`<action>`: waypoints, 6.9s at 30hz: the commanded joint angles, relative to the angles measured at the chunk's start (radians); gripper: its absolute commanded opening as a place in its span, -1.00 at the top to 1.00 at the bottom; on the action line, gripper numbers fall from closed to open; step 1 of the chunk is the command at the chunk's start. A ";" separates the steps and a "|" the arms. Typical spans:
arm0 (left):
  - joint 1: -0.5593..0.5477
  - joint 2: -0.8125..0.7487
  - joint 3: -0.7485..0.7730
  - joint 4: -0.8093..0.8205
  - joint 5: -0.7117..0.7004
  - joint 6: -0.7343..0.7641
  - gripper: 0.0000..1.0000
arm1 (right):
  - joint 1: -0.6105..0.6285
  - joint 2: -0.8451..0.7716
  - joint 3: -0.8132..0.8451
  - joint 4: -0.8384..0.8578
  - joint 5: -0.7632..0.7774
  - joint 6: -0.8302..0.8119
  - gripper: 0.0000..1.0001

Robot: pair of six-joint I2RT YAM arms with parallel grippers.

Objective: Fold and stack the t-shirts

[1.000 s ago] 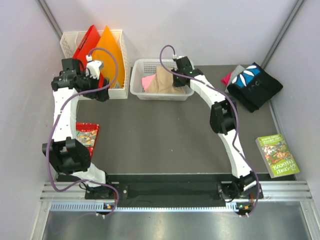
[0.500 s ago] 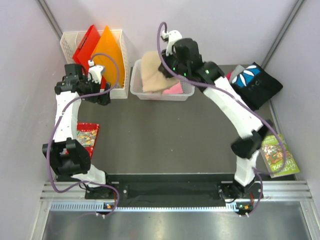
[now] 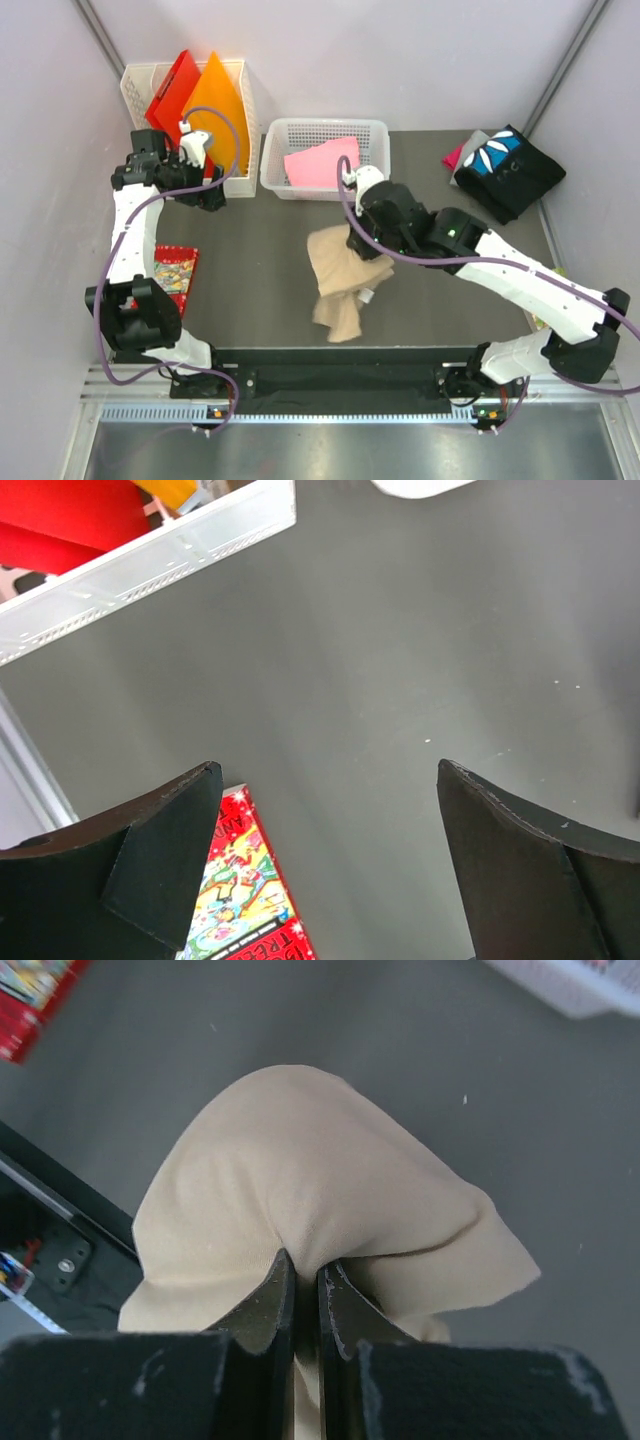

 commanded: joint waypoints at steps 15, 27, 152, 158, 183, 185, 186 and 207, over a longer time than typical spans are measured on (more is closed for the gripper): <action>-0.151 -0.029 -0.060 0.066 0.051 -0.009 -0.86 | 0.014 0.162 -0.023 0.099 -0.058 0.066 0.96; -0.320 0.235 0.091 0.132 0.022 -0.235 -0.69 | -0.329 0.117 -0.093 0.136 -0.061 0.054 -0.44; -0.664 0.024 -0.018 -0.247 -0.173 -0.078 1.00 | -0.281 0.370 -0.529 0.701 -0.578 0.489 -0.24; -0.664 0.028 -0.015 -0.245 -0.158 -0.086 1.00 | -0.245 0.423 -0.509 0.707 -0.553 0.483 -0.18; -0.659 -0.033 -0.119 -0.241 -0.187 -0.077 1.00 | -0.365 0.341 -0.470 0.504 -0.412 0.310 -0.25; -0.659 -0.036 -0.124 -0.241 -0.189 -0.069 1.00 | -0.394 0.340 -0.483 0.506 -0.412 0.304 -0.25; -0.659 -0.036 -0.124 -0.241 -0.189 -0.072 1.00 | -0.403 0.340 -0.484 0.501 -0.409 0.301 -0.24; -0.654 -0.010 -0.096 -0.233 -0.198 -0.071 1.00 | -0.385 0.430 -0.501 0.558 -0.480 0.327 -0.09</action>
